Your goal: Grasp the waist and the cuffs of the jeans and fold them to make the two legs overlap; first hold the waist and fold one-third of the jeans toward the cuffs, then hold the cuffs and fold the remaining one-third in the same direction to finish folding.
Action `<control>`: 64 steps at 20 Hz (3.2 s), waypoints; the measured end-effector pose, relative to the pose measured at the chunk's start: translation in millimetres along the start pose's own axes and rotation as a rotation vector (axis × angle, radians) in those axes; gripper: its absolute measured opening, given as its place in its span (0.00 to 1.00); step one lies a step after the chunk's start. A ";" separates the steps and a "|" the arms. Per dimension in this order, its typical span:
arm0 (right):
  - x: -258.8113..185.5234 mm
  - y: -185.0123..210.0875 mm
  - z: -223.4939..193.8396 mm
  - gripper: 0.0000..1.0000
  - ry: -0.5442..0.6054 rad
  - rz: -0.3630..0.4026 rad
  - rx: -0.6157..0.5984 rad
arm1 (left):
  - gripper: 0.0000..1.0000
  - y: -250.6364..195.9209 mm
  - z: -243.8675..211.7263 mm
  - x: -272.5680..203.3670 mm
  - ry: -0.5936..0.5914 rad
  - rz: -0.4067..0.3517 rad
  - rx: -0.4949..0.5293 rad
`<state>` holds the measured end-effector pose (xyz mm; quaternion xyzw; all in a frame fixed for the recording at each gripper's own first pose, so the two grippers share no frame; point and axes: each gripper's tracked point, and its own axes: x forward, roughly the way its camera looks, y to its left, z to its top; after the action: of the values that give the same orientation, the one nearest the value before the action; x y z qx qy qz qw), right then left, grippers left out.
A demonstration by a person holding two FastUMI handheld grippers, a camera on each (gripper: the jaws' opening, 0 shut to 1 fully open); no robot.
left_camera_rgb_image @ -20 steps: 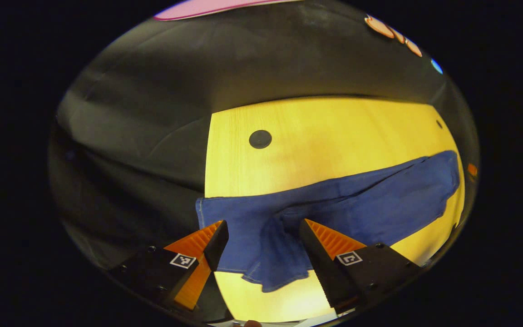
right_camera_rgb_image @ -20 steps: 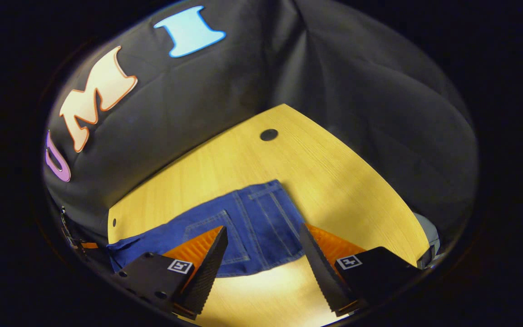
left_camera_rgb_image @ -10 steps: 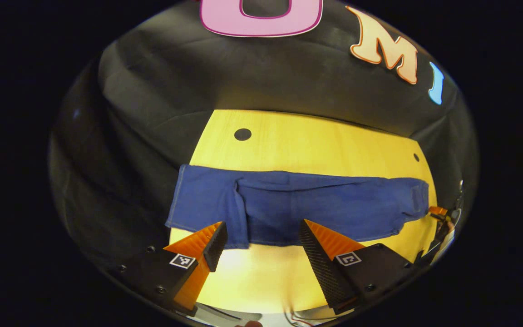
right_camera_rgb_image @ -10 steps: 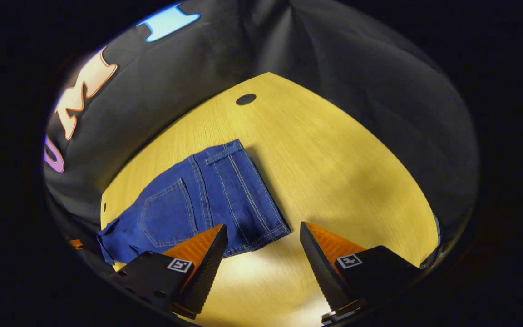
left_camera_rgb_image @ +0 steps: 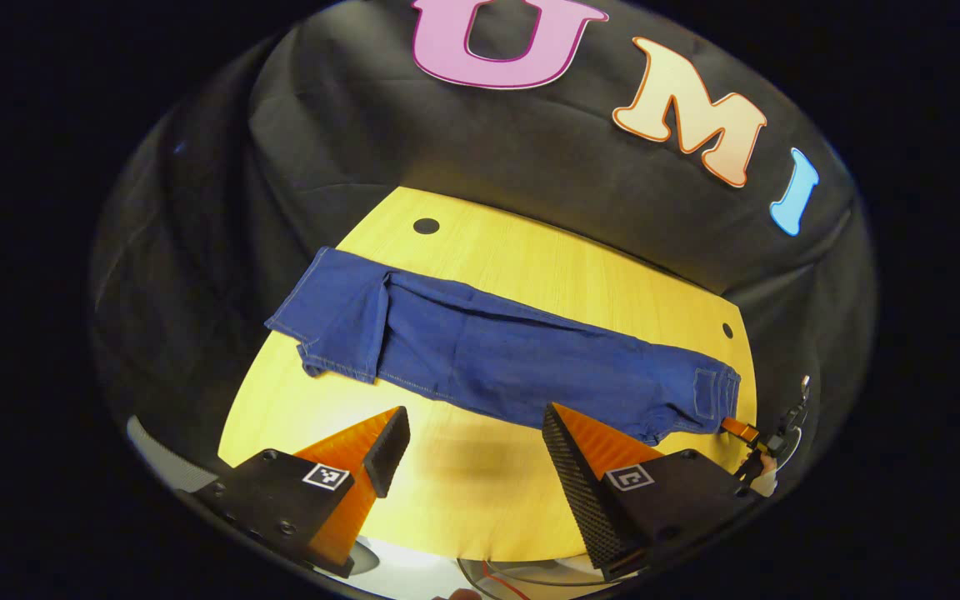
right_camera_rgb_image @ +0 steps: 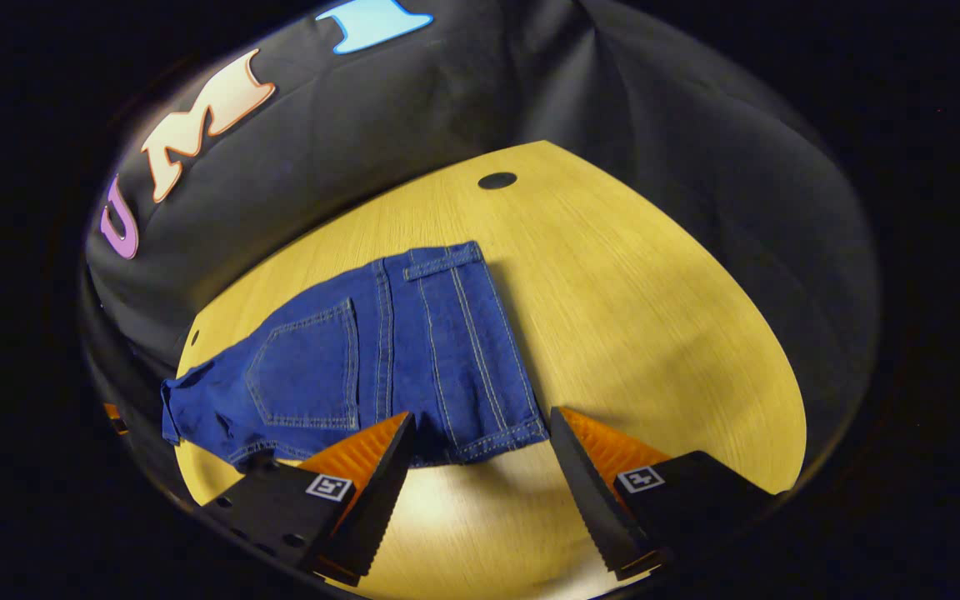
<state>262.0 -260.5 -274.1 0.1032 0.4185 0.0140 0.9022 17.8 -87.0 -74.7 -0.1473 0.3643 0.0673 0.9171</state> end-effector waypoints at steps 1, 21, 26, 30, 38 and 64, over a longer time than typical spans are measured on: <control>0.1 0.3 -1.6 0.99 0.008 0.004 -0.012 | 0.96 -6.3 -4.6 -3.1 -0.007 -0.003 -0.025; 7.4 20.9 -1.0 0.11 -0.056 -0.092 -0.076 | 0.95 2.3 -53.5 -12.3 0.017 -0.052 -0.199; -8.6 26.7 16.9 0.04 -0.106 -0.172 -0.067 | 0.95 35.8 -42.7 -0.8 0.035 -0.107 -0.180; -31.0 51.8 47.6 0.04 -0.172 -0.236 -0.118 | 0.95 73.6 -31.1 11.1 0.064 -0.128 -0.180; -84.0 167.1 96.7 0.00 -0.340 -0.159 -0.102 | 0.95 128.1 -14.8 36.0 0.097 -0.164 -0.163; -34.6 521.6 -81.2 0.03 -0.149 0.601 0.032 | 0.96 187.5 -13.6 92.6 0.219 -0.211 -0.079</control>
<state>209.8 260.0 -195.9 0.2374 0.3023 0.2660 0.8840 32.8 87.9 -189.2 -0.2272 0.4419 -0.0319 0.8673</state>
